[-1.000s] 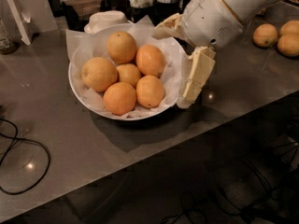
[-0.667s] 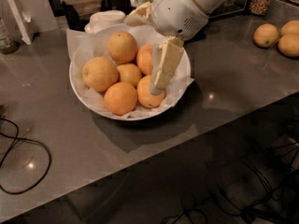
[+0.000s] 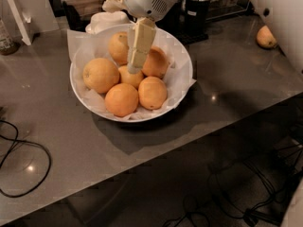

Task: Pick orange from white bowl

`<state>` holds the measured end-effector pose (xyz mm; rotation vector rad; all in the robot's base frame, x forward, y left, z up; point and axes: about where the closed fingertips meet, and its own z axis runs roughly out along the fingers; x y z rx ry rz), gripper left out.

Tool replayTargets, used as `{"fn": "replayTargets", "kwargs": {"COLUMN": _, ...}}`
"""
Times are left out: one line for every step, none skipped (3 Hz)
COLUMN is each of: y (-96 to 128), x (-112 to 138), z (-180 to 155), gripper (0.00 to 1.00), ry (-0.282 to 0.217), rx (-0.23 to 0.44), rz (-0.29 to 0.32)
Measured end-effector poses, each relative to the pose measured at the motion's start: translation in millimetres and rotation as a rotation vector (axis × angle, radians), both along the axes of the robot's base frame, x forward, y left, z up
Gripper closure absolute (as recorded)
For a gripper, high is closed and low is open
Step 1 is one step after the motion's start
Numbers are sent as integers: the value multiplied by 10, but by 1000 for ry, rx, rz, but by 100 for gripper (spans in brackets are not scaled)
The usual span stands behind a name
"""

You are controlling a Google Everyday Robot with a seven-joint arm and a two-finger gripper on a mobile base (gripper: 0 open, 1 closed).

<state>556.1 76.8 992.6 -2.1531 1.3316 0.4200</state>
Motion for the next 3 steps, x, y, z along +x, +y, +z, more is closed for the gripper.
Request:
{"fn": "replayTargets", "kwargs": {"y": -1, "x": 1, "z": 0, "gripper": 0, "ry": 0, "rx": 0, "rz": 0}}
{"fn": "replayTargets", "kwargs": {"y": -53, "x": 47, "z": -27, "gripper": 0, "ry": -3, "rx": 22, "rz": -12}}
{"fn": "replayTargets", "kwargs": {"y": 7, "x": 197, "z": -203, "gripper": 0, "ry": 34, "rx": 53, "rz": 27}}
